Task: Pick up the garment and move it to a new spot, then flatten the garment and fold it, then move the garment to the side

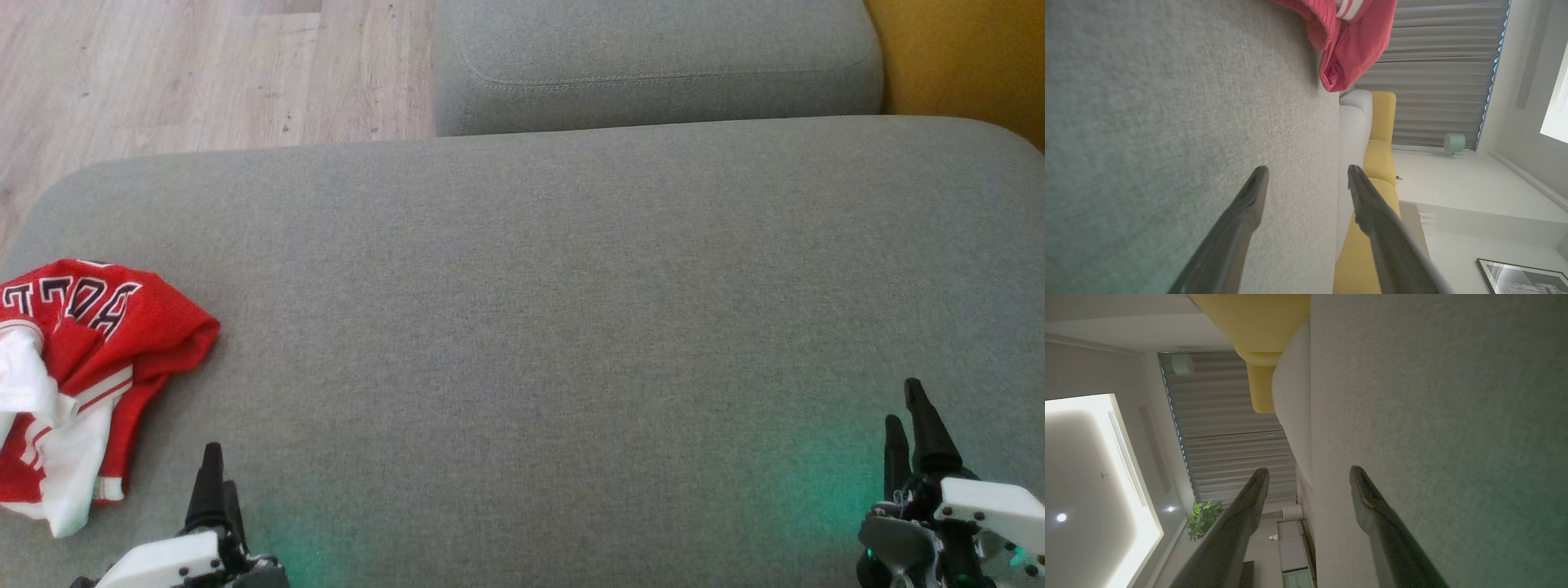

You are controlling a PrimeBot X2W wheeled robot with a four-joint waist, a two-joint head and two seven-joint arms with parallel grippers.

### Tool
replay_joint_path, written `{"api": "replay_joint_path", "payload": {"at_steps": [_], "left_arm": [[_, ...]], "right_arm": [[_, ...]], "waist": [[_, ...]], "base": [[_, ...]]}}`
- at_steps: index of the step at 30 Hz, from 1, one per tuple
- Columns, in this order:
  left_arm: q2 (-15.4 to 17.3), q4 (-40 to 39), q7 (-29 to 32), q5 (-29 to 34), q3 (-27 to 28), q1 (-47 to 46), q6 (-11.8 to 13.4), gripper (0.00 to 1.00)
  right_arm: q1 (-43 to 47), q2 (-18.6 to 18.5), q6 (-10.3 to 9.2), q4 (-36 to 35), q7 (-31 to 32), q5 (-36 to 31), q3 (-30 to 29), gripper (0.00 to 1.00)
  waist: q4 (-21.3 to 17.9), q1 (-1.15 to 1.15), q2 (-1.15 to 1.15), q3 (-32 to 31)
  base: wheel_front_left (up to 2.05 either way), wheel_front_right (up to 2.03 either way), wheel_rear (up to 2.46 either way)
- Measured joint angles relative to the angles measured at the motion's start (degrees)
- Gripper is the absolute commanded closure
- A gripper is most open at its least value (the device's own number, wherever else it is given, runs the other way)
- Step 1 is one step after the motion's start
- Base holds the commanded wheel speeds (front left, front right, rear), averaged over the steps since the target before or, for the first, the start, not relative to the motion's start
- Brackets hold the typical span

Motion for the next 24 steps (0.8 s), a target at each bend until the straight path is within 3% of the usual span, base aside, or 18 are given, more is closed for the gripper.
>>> {"api": "replay_joint_path", "payload": {"at_steps": [11,24], "left_arm": [[0.0,0.0,-1.5,2.5,-0.6,-1.2,0.0,0.00],[0.6,0.7,-3.9,10.9,-2.6,-4.1,0.0,0.00]], "right_arm": [[-0.8,-0.4,0.00,-0.4,-1.5,-1.9,1.3,0.00],[-4.7,-2.4,0.00,0.4,-3.9,-8.9,3.9,0.00]], "waist": [[-0.2,0.00,0.00,0.2],[-0.5,0.00,0.00,0.7]], "base": [[0.00,0.00,0.00],[0.00,0.00,0.00]]}}
